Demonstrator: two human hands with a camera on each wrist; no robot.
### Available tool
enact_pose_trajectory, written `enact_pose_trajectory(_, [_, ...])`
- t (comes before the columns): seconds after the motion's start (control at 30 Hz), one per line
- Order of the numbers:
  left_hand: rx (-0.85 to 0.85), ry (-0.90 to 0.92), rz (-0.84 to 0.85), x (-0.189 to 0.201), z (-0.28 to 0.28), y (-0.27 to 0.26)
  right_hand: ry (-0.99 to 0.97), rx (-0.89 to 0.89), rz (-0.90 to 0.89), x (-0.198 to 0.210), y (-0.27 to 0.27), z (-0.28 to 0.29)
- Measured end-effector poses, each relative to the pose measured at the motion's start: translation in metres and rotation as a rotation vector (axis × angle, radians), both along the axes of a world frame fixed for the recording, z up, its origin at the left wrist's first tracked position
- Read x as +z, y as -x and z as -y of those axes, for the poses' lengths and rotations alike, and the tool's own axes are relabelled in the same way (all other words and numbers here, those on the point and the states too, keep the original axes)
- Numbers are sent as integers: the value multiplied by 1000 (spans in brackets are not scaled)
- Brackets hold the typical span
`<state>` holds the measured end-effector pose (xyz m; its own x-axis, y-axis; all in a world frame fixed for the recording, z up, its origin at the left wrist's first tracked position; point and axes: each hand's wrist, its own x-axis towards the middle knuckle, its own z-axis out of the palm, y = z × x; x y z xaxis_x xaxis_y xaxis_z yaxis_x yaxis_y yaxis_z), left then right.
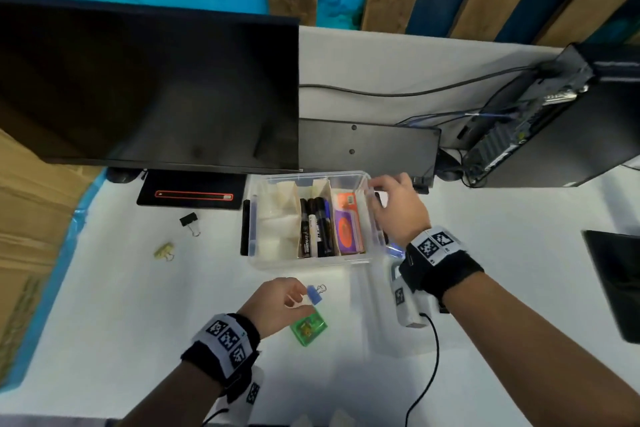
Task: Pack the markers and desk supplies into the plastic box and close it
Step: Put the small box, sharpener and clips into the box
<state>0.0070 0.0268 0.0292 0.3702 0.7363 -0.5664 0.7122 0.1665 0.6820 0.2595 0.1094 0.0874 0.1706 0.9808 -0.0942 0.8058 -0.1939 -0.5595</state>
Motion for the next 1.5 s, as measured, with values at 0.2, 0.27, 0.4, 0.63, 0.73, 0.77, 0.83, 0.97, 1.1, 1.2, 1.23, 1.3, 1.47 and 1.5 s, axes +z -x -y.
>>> enact_pose_trajectory(0.2, [-95, 24, -193, -26, 14, -19, 217, -174, -20, -39, -63, 16])
enact_pose_trajectory(0.27, [-121, -2, -234, -34, 21, -22, 401, -40, 13, -58, -68, 24])
enact_pose_trajectory(0.4, [-98, -58, -241, -44, 29, -26, 490, 140, 88, -85, -61, 31])
enact_pose_trajectory(0.63, [-137, -74, -139, -25, 31, -20, 437, 120, 138, -93, -61, 33])
enact_pose_trajectory(0.73, [-102, -107, -82, 2, 31, -10, 321, 41, 12, -76, -75, 40])
enact_pose_trajectory(0.77, [-79, -123, -56, 14, 32, -7, 252, 17, -21, -68, -80, 42])
enact_pose_trajectory(0.83, [-34, -163, -15, 38, 31, 2, 115, -20, -81, -46, -85, 42])
enact_pose_trajectory(0.97, [89, -309, 56, 82, 23, 20, -95, 46, -212, 7, -62, 34])
enact_pose_trajectory(1.1, [247, -511, 76, 103, 1, 34, -80, 383, -319, 39, -1, 23])
enact_pose_trajectory(1.2, [320, -577, 16, 101, -22, 39, 37, 526, -373, 40, 50, 14])
enact_pose_trajectory(1.23, [325, -587, -8, 98, -28, 39, 60, 555, -348, 38, 65, 12])
enact_pose_trajectory(1.3, [287, -595, -58, 93, -39, 37, 73, 597, -254, 34, 86, 6])
enact_pose_trajectory(1.47, [232, -555, -69, 79, -54, 36, 121, 625, -97, 19, 107, -5])
enact_pose_trajectory(1.5, [225, -556, -62, 76, -56, 36, 147, 622, -77, 17, 108, -6])
